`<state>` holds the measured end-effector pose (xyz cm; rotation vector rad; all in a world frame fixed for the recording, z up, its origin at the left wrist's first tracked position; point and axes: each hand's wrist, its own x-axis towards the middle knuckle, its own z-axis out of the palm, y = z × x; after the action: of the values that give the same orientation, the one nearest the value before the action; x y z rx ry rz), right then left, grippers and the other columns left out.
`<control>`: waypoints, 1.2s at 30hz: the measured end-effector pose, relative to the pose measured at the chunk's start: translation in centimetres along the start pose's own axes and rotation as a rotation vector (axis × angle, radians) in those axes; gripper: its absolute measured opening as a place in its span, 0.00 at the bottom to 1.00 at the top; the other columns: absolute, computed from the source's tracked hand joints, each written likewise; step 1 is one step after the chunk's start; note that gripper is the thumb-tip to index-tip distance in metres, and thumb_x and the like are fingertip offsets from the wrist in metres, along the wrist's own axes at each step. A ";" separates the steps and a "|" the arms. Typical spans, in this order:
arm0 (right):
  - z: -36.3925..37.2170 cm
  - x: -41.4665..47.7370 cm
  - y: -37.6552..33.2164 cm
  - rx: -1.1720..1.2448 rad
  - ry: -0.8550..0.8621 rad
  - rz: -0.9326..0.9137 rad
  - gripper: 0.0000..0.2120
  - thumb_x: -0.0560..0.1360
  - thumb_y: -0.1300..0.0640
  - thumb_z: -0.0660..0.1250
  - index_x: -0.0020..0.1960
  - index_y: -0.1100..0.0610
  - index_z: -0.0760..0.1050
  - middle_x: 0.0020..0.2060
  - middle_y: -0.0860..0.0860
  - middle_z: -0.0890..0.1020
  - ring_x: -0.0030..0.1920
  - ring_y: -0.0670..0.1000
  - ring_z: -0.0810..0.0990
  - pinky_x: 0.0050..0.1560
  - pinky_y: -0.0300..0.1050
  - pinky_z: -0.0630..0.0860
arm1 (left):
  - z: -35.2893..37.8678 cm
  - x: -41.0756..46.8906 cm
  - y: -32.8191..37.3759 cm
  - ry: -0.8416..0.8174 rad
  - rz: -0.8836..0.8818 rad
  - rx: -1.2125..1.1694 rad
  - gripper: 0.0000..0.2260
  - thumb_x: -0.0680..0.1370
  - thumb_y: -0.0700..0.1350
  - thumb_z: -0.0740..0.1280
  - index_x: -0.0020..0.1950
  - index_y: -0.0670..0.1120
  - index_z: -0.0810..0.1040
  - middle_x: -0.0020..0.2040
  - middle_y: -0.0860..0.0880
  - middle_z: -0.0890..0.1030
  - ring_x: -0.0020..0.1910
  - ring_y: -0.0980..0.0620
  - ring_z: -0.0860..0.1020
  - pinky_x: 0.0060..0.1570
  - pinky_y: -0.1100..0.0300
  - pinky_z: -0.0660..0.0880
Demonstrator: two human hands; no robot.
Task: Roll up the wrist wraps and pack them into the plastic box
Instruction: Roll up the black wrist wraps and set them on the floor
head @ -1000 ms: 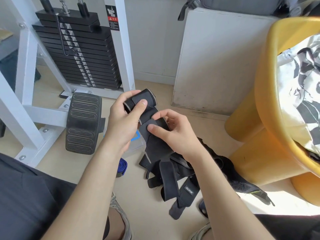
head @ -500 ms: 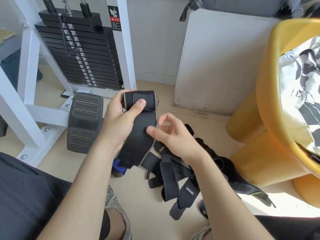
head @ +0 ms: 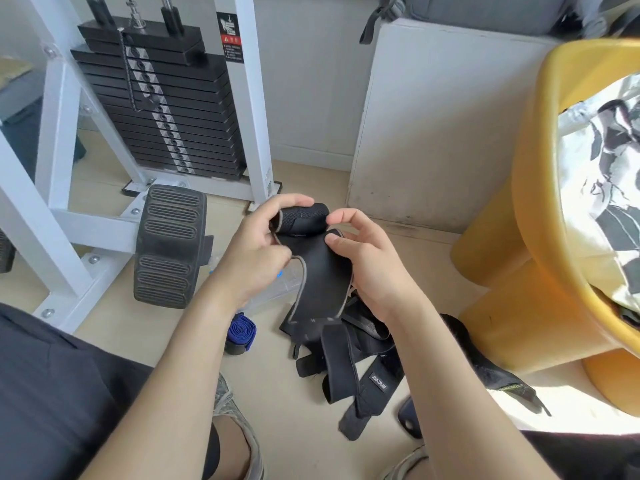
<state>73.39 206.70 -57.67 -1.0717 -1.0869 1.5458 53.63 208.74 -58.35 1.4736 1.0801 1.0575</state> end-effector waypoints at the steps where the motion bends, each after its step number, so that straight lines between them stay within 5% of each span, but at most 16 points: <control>1: -0.1 0.0 -0.1 0.024 0.011 0.014 0.14 0.84 0.66 0.62 0.55 0.48 0.79 0.46 0.57 0.86 0.41 0.56 0.82 0.37 0.44 0.78 | 0.3 -0.1 -0.1 -0.014 0.032 0.061 0.37 0.69 0.27 0.61 0.70 0.59 0.80 0.62 0.48 0.86 0.51 0.48 0.84 0.45 0.50 0.76; 6: -0.6 0.3 -0.5 0.208 0.042 0.070 0.16 0.83 0.69 0.59 0.54 0.54 0.83 0.53 0.63 0.86 0.52 0.62 0.81 0.54 0.57 0.78 | 1.5 0.3 -0.3 0.047 0.174 0.232 0.25 0.73 0.33 0.72 0.64 0.57 0.83 0.63 0.55 0.83 0.62 0.53 0.84 0.61 0.54 0.80; 9: -1.2 0.4 -1.2 0.316 0.077 0.097 0.14 0.83 0.62 0.62 0.56 0.58 0.87 0.53 0.61 0.88 0.52 0.59 0.86 0.54 0.53 0.84 | 1.5 0.5 -0.4 0.044 0.203 0.306 0.11 0.79 0.43 0.71 0.58 0.56 0.84 0.55 0.57 0.81 0.50 0.56 0.83 0.51 0.63 0.80; 13: -2.9 0.7 -1.6 0.409 0.088 0.067 0.26 0.76 0.66 0.51 0.62 0.63 0.85 0.55 0.63 0.87 0.51 0.59 0.86 0.49 0.54 0.85 | 1.6 0.2 -0.4 -0.030 0.012 0.292 0.07 0.81 0.51 0.67 0.51 0.62 0.83 0.46 0.56 0.81 0.44 0.49 0.81 0.49 0.42 0.84; 15: -3.5 0.9 -1.5 0.351 0.101 0.014 0.29 0.73 0.71 0.52 0.67 0.65 0.83 0.59 0.62 0.87 0.53 0.59 0.84 0.55 0.52 0.81 | 1.6 0.2 -0.4 -0.069 -0.052 0.277 0.07 0.80 0.54 0.65 0.45 0.59 0.80 0.37 0.55 0.78 0.38 0.49 0.76 0.46 0.42 0.79; 17: -3.9 0.9 -1.0 0.244 0.094 -0.047 0.21 0.78 0.71 0.60 0.66 0.64 0.83 0.56 0.61 0.87 0.48 0.57 0.83 0.53 0.48 0.81 | 1.8 0.2 -0.3 -0.144 -0.081 0.210 0.09 0.81 0.53 0.64 0.48 0.50 0.79 0.37 0.45 0.74 0.36 0.48 0.71 0.41 0.48 0.73; 20: -4.4 0.9 0.4 0.048 0.246 -0.042 0.17 0.84 0.69 0.65 0.46 0.56 0.89 0.42 0.58 0.88 0.39 0.55 0.84 0.36 0.44 0.83 | 2.1 0.1 -0.1 -0.244 -0.131 0.040 0.10 0.82 0.52 0.68 0.59 0.48 0.79 0.41 0.47 0.73 0.34 0.50 0.69 0.34 0.54 0.69; 22: -4.2 1.2 0.9 -0.034 0.416 0.059 0.25 0.84 0.59 0.69 0.28 0.53 0.79 0.26 0.51 0.78 0.25 0.50 0.72 0.23 0.41 0.70 | 2.2 0.2 0.1 -0.229 -0.174 -0.077 0.12 0.80 0.50 0.69 0.61 0.47 0.76 0.44 0.49 0.76 0.33 0.50 0.68 0.32 0.56 0.67; 23: -4.0 1.3 0.9 -0.068 0.469 0.119 0.25 0.83 0.53 0.72 0.27 0.52 0.74 0.24 0.50 0.73 0.23 0.49 0.68 0.23 0.41 0.65 | 2.2 0.3 0.2 -0.214 -0.183 -0.122 0.12 0.80 0.50 0.69 0.61 0.46 0.74 0.45 0.49 0.77 0.32 0.50 0.67 0.30 0.56 0.66; 26: -3.1 1.5 1.0 -0.081 0.452 0.263 0.13 0.84 0.51 0.71 0.47 0.60 0.82 0.37 0.57 0.84 0.32 0.54 0.84 0.32 0.49 0.81 | 2.5 0.4 0.5 -0.188 -0.142 -0.158 0.09 0.82 0.49 0.69 0.58 0.47 0.73 0.42 0.52 0.77 0.32 0.50 0.67 0.29 0.58 0.65; 29: -1.7 1.1 0.7 0.044 0.279 0.344 0.14 0.87 0.58 0.59 0.63 0.64 0.79 0.51 0.67 0.88 0.47 0.67 0.90 0.39 0.52 0.87 | 3.1 0.3 0.9 -0.123 -0.087 -0.082 0.07 0.83 0.50 0.67 0.60 0.51 0.76 0.47 0.51 0.79 0.35 0.49 0.74 0.34 0.57 0.72; 33: -0.5 1.2 0.1 0.081 0.448 0.285 0.10 0.89 0.56 0.60 0.56 0.63 0.72 0.49 0.65 0.85 0.38 0.66 0.89 0.31 0.51 0.85 | 3.8 0.1 0.9 -0.012 -0.007 0.146 0.19 0.81 0.47 0.71 0.72 0.58 0.77 0.65 0.47 0.77 0.51 0.50 0.85 0.50 0.60 0.81; 36: -0.5 1.6 0.4 -0.245 0.617 0.180 0.14 0.87 0.52 0.64 0.46 0.59 0.74 0.41 0.55 0.82 0.42 0.58 0.86 0.36 0.48 0.80 | 4.9 -0.5 0.8 0.004 0.105 0.331 0.41 0.69 0.49 0.82 0.79 0.56 0.69 0.70 0.53 0.72 0.60 0.60 0.79 0.56 0.71 0.77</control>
<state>73.47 208.27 -58.35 -1.7112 -0.7685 1.1019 58.33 207.11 -58.22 1.8073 1.2354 0.9868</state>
